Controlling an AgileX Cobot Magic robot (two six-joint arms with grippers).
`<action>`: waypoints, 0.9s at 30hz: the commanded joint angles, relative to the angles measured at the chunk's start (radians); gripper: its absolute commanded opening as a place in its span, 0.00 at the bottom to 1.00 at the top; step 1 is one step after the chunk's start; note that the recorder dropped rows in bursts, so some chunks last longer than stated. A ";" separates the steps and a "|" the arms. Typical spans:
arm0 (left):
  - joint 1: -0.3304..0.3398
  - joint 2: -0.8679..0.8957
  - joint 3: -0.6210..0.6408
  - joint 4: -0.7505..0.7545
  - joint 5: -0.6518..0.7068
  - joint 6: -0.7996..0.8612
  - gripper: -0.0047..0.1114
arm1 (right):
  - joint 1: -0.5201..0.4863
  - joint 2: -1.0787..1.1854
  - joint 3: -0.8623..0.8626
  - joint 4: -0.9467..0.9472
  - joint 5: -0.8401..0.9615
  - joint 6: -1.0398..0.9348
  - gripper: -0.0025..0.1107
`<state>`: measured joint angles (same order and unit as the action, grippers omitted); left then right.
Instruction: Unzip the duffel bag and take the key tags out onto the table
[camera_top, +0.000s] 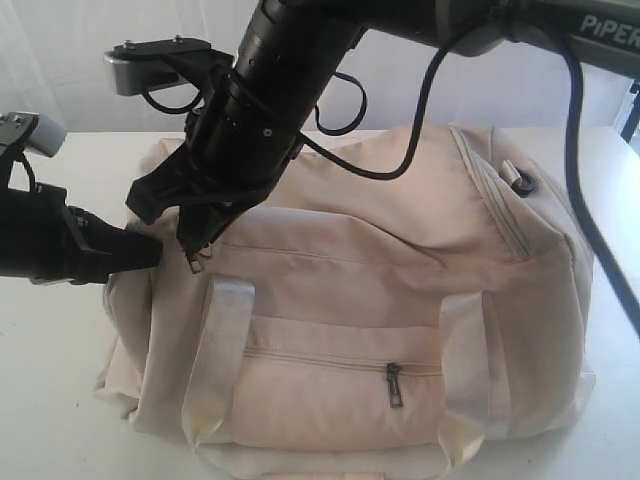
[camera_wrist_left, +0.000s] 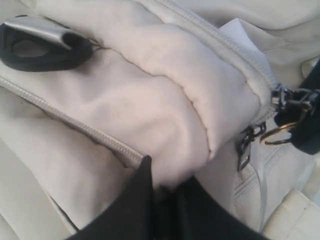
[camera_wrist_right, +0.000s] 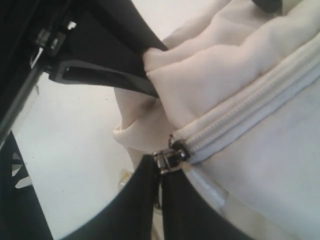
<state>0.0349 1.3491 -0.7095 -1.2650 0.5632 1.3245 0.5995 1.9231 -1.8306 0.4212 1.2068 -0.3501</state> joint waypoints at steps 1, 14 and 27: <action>-0.007 -0.003 -0.002 -0.017 0.071 -0.008 0.04 | -0.003 -0.012 -0.009 0.020 0.014 -0.014 0.02; -0.007 -0.110 -0.002 0.095 0.094 -0.109 0.04 | -0.003 -0.020 -0.010 -0.038 -0.004 -0.028 0.02; -0.007 -0.110 -0.002 0.230 0.148 -0.249 0.04 | -0.003 -0.017 -0.078 -0.057 -0.074 -0.028 0.02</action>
<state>0.0349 1.2494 -0.7174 -1.0688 0.6193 1.0865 0.5995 1.9112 -1.8904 0.3751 1.2172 -0.3671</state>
